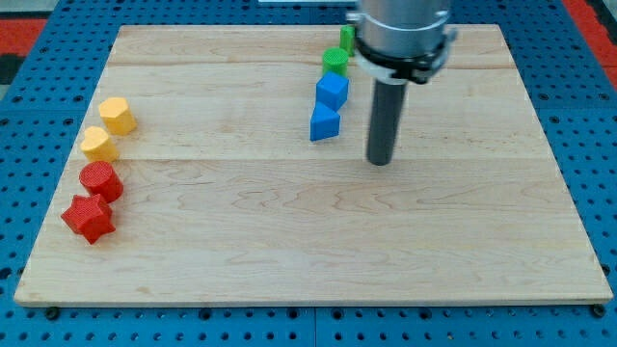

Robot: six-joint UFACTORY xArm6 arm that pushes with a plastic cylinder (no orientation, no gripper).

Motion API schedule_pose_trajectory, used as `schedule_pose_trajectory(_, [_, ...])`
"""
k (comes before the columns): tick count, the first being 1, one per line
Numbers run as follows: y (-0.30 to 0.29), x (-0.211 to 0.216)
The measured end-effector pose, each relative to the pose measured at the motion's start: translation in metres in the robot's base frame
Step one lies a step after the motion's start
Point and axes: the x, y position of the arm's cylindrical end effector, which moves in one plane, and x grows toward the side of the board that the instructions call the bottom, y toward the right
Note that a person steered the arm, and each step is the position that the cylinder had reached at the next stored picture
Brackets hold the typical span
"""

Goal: Move the green star to the left side of the board

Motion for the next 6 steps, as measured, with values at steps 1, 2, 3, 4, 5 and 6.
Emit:
schedule_pose_trajectory(1, [0.051, -0.062])
schedule_pose_trajectory(2, [0.056, -0.129])
schedule_pose_trajectory(3, [0.048, -0.183])
schedule_pose_trajectory(4, [-0.001, -0.206])
schedule_pose_trajectory(5, [-0.041, -0.222])
schedule_pose_trajectory(6, [-0.041, -0.246])
